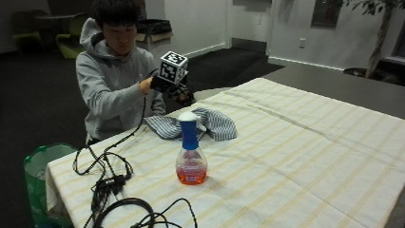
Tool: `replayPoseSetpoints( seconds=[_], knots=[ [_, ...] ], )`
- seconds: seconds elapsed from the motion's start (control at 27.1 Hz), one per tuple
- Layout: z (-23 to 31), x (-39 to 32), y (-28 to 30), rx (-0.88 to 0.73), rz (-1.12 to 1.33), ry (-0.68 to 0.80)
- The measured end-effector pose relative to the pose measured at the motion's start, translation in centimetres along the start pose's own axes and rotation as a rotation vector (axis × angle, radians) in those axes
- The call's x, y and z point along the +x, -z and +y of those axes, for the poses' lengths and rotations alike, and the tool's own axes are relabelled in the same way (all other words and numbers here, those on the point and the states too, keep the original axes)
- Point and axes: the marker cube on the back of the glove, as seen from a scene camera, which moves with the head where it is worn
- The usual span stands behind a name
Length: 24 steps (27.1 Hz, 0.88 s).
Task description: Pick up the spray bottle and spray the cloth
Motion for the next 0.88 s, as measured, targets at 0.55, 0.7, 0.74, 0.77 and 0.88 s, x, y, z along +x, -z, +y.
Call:
replayPoseSetpoints(
  seconds=[0.55, 0.7, 0.74, 0.77, 0.88],
  knots=[
    [-0.7, 0.6, 0.8, 0.124, -0.024, 0.053],
    [-0.5, 1.8, 1.5, 0.29, -0.068, 0.082],
    [-0.4, 2.2, 1.6, 0.331, -0.084, 0.091],
    [-0.2, 2.6, 1.7, 0.368, -0.099, 0.097],
    [0.3, 4.1, 1.9, 0.455, -0.141, 0.102]
  ],
)
